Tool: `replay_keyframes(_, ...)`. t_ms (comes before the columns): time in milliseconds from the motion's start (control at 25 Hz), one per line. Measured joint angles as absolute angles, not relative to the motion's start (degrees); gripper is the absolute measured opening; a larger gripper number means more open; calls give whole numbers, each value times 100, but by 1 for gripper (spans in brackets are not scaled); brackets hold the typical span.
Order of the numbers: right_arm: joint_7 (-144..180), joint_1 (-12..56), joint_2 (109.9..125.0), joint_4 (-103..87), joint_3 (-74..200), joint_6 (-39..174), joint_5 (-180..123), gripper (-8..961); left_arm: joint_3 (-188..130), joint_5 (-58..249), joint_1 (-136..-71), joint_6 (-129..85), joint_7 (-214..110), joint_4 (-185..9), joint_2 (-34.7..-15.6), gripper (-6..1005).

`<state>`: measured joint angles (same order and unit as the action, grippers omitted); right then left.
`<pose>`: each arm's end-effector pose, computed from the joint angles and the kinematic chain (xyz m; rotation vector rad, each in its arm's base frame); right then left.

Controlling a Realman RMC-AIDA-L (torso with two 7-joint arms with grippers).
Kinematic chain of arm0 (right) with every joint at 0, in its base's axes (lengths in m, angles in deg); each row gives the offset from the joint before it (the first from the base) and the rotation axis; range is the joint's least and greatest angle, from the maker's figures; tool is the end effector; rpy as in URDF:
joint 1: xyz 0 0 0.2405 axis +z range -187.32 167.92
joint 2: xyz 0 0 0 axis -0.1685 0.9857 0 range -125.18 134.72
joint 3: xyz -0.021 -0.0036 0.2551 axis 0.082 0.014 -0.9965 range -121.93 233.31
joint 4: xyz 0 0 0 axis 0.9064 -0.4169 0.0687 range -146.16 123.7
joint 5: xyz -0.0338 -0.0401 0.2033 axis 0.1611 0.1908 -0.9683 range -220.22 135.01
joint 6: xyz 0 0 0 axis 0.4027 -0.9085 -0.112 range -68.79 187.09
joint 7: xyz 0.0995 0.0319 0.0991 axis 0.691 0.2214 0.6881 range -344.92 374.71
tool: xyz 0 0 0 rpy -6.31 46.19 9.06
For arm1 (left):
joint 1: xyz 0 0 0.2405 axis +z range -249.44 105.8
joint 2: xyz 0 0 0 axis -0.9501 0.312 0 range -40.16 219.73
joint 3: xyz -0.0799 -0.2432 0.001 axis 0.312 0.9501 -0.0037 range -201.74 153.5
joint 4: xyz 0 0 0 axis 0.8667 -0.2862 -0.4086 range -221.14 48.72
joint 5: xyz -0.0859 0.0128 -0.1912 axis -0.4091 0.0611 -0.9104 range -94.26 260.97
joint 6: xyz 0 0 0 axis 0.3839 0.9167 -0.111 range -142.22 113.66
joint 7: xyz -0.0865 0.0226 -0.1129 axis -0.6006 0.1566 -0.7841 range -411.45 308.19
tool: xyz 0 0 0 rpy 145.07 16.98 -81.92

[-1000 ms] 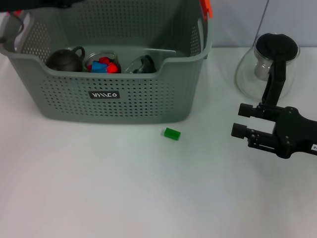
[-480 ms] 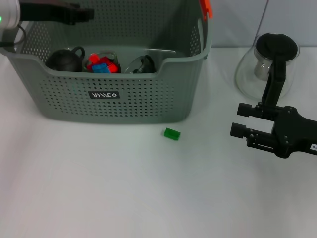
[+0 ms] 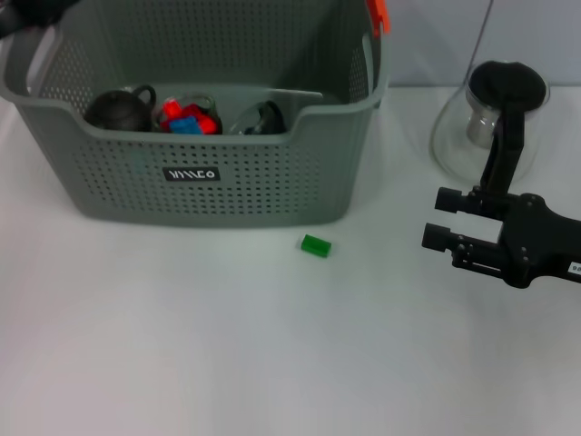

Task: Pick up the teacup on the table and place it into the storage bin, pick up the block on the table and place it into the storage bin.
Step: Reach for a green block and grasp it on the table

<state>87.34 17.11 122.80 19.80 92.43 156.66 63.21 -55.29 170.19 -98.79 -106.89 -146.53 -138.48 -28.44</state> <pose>0.2668 0.3018 0.0075 -2.6480 0.6014 1.0183 -0.2276 0.3501 0.1231 -2.2145 -0.5836 -1.2833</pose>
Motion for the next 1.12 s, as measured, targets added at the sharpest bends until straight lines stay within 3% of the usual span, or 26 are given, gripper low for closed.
replay_keyframes(120,8765,1726,12271,1984,9243,15666,6335,673,-5207,16919,-9625,-11885,-13543,-13370,-2865,625)
replay_keyframes(320,8881,1724,12219,2005,9287,15692,6368,673,-5456,18494,-8911,-12180,-11694,-13291,-3277,625)
replay_keyframes(440,9105,1701,12206,2230,9337,15725,6573,673,-5643,19158,-8706,-12119,-11197,-13219,-3413,625)
replay_keyframes(840,12086,2070,12362,5090,10000,16022,8633,674,-5636,19584,-8866,-11729,-11011,-12525,-3423,625)
replay_keyframes(1120,13077,2708,12416,6230,10772,16277,9633,674,-5552,19629,-8918,-11695,-11005,-12400,-3431,626)
